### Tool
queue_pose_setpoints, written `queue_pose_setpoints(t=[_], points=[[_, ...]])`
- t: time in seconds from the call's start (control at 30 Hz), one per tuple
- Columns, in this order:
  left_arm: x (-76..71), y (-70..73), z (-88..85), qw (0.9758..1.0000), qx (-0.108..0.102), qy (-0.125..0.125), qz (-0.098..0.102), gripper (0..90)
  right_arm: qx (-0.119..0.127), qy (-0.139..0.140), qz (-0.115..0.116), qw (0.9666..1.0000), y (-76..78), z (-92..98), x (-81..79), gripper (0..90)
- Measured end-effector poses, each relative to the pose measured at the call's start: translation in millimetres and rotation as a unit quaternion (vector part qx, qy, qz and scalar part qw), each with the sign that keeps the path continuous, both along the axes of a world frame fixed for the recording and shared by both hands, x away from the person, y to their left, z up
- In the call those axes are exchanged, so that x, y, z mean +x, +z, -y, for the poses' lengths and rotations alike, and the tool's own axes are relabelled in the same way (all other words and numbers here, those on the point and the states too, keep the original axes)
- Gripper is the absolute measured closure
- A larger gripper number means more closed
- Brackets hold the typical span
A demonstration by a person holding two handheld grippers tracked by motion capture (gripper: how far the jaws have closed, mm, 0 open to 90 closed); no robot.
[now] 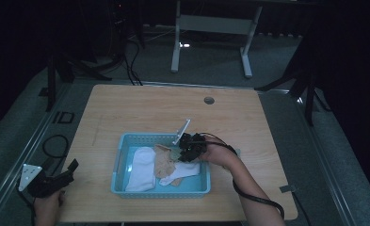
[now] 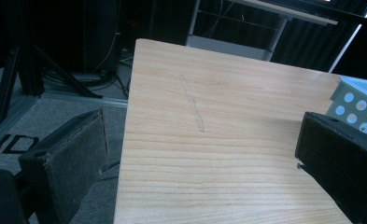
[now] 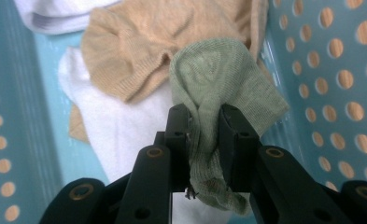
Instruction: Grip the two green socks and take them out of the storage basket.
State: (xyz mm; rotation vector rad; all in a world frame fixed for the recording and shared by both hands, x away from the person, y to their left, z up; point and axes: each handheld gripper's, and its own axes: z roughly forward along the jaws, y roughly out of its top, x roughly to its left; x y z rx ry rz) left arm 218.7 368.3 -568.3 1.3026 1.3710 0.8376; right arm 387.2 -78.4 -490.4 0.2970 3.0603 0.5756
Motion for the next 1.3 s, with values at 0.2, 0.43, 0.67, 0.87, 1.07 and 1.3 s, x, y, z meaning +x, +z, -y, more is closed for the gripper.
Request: queue_pose_setpoints(t=[0.2,0.43,0.67,0.87,1.07,1.3], points=[[-0.1,0.0,0.1,1.0,0.001,0.0,0.0,2.5,0.014,0.001,0.007,0.9999,12.6,2.7,-2.5,75.1],[0.0,0.1,0.3,1.0,0.001,0.0,0.0,2.5,0.032,0.003,0.013,0.9994,29.2,7.7,-4.8,75.1],[0.1,0.1,0.3,1.0,0.001,0.001,-0.001,2.5,0.041,0.012,0.022,0.9988,43.6,10.3,-9.8,75.1],[0.0,0.1,0.4,1.0,0.002,0.001,-0.001,2.5,0.052,0.012,0.025,0.9983,56.1,17.2,-11.7,75.0],[0.1,0.1,0.4,1.0,0.001,0.001,-0.001,2.5,0.061,0.009,0.03,0.9977,66.6,25.8,-11.6,75.0],[0.4,0.1,0.5,1.0,0.002,0.002,-0.002,2.5,0.065,0.004,0.036,0.9972,79.6,35.6,-12.8,75.0]])
